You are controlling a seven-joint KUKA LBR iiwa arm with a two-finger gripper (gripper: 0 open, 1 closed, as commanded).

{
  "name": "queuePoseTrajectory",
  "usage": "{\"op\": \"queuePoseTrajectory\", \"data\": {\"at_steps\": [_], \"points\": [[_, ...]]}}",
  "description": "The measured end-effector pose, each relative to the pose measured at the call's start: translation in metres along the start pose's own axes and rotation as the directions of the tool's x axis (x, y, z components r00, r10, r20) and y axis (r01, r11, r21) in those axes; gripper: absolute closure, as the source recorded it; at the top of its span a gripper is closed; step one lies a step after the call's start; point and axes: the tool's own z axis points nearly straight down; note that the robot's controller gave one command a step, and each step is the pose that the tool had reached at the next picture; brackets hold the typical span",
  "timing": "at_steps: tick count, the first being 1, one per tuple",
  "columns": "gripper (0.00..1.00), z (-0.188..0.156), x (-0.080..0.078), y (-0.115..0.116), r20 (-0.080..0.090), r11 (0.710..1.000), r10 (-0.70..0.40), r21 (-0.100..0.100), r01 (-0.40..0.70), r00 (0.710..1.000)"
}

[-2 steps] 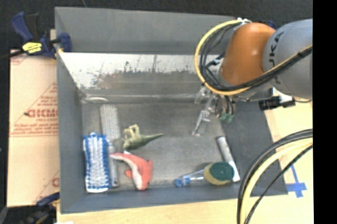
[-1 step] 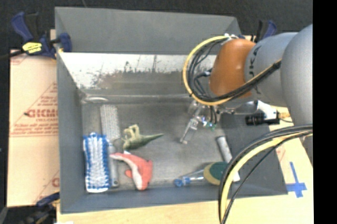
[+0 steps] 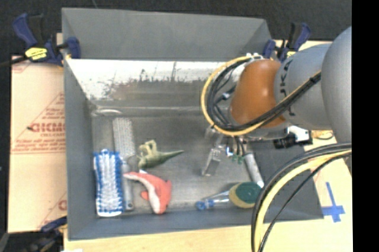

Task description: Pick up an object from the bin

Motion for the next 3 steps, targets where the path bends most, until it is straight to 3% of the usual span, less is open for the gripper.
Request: {"op": "queuePoseTrajectory", "data": {"at_steps": [1, 2, 3], "points": [[0.00, -0.014, -0.002, -0.001, -0.010, 1.000, 0.025, 0.001, -0.025, 1.000], [0.00, -0.038, -0.002, -0.008, 0.004, 1.000, 0.014, -0.002, -0.014, 1.000], [0.00, -0.002, 0.034, 0.027, 0.004, 0.986, -0.167, -0.002, 0.167, 0.986]]}}
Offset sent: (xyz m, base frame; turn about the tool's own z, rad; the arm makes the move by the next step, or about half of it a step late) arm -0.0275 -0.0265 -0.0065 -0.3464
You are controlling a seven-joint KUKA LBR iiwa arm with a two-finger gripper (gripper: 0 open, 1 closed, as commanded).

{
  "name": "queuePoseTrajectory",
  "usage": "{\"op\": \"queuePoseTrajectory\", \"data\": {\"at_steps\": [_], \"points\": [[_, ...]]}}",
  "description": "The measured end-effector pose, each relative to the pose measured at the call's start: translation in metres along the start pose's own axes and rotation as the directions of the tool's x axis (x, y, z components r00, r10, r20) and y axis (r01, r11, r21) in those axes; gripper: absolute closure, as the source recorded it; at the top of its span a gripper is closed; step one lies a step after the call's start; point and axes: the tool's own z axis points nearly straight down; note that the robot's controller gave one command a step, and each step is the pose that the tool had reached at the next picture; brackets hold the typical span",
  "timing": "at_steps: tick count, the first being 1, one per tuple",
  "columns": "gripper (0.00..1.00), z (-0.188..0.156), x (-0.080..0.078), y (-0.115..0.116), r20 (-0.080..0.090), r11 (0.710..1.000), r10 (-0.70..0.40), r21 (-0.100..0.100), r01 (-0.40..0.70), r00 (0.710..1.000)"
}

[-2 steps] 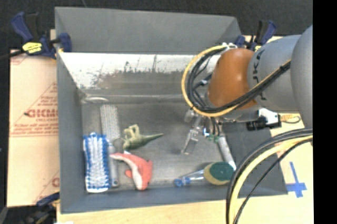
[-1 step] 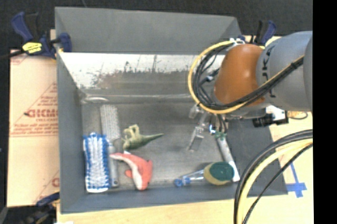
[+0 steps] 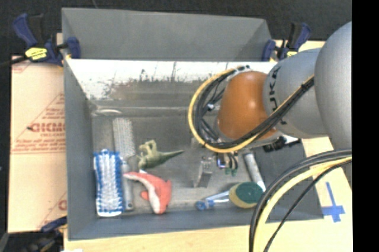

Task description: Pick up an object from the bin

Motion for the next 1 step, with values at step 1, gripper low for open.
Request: {"op": "queuePoseTrajectory", "data": {"at_steps": [1], "points": [[0.00, -0.0043, 0.0031, 0.0055, -0.013, 1.000, 0.012, 0.000, -0.012, 1.000]]}}
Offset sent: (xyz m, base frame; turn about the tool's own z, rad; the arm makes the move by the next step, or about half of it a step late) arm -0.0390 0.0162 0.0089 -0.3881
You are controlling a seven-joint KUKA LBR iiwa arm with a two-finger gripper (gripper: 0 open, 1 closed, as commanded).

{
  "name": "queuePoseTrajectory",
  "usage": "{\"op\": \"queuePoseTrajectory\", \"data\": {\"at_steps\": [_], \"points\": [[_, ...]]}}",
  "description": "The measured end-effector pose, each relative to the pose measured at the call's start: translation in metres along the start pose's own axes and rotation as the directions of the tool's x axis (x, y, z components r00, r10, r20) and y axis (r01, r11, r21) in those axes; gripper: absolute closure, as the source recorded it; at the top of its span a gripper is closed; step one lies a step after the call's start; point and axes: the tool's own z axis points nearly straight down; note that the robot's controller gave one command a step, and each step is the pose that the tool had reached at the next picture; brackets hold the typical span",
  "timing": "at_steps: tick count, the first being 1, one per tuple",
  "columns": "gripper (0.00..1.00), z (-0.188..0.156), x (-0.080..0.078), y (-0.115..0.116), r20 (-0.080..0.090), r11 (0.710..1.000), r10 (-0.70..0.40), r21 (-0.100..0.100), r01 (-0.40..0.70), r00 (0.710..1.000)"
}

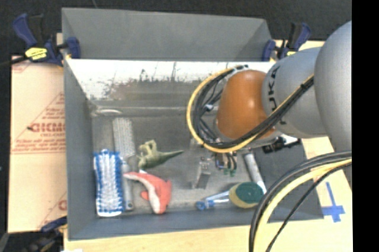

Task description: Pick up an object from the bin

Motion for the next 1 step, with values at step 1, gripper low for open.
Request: {"op": "queuePoseTrajectory", "data": {"at_steps": [1], "points": [[0.00, -0.0098, 0.0314, 0.0028, 0.007, 0.924, -0.382, 0.003, 0.382, 0.924]]}}
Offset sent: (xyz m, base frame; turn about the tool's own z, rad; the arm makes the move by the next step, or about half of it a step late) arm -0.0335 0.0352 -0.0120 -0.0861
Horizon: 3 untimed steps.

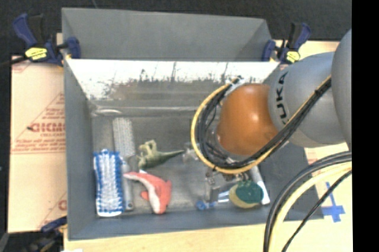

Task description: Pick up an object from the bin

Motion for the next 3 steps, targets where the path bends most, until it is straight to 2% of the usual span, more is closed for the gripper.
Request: {"op": "queuePoseTrajectory", "data": {"at_steps": [1, 2, 3], "points": [[0.00, 0.007, -0.001, 0.008, 0.001, 0.998, 0.066, 0.000, -0.066, 0.998], [0.00, -0.026, -0.033, 0.007, 0.003, 0.979, 0.205, 0.001, -0.205, 0.979], [0.00, -0.006, -0.037, 0.029, 0.001, 1.000, -0.005, -0.001, 0.005, 1.000]]}}
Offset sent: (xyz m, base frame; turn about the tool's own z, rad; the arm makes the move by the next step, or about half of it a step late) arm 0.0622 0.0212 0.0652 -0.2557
